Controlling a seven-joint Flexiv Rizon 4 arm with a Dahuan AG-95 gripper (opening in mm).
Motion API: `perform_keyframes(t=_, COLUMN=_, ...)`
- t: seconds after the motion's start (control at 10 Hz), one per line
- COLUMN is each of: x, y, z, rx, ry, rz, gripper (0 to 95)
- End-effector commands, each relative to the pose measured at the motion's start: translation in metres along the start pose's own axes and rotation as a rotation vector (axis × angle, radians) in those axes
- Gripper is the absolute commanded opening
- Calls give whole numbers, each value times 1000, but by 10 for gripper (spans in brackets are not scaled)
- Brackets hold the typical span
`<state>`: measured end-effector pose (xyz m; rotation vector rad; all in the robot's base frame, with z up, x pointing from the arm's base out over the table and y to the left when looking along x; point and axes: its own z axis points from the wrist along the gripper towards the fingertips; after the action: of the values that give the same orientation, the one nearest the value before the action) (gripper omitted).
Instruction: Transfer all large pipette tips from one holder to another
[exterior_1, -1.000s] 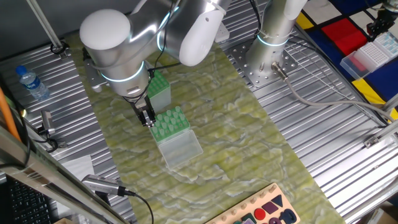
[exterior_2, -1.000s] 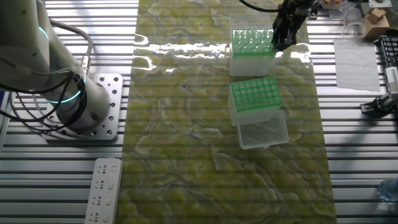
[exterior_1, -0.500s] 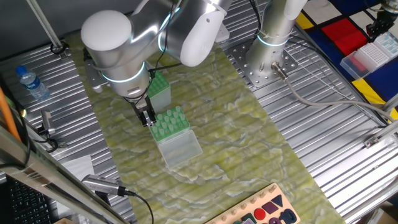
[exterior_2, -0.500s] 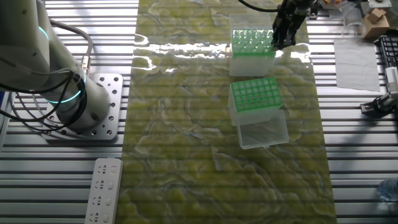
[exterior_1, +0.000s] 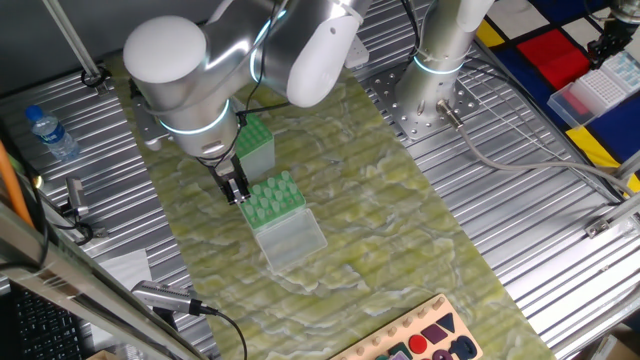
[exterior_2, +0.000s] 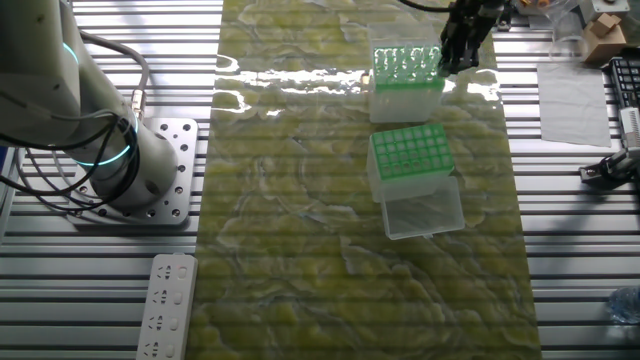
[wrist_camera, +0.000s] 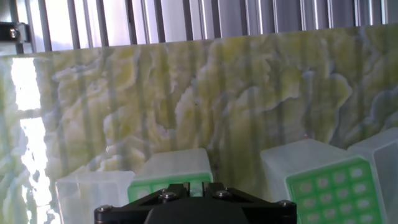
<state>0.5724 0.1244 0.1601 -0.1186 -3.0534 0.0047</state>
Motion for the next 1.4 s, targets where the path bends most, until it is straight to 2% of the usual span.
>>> perform_keyframes(t=0.1, x=1, y=-2, z=-3, rx=-1, ry=2, rz=-5, gripper=0)
perform_keyframes(t=0.4, x=-2, y=-13, z=-19, rx=-3, ry=6, rz=-20, gripper=0)
perform_keyframes(t=0.7, x=-7, y=-16, z=-32, rx=-2, ry=16, rz=-6, gripper=0)
perform_keyframes(t=1.0, x=-13, y=-21, z=-58, rx=-7, ry=28, rz=-7, gripper=0)
perform_keyframes(t=1.4, x=-15, y=-29, z=-85, rx=-10, ry=43, rz=-14, gripper=0)
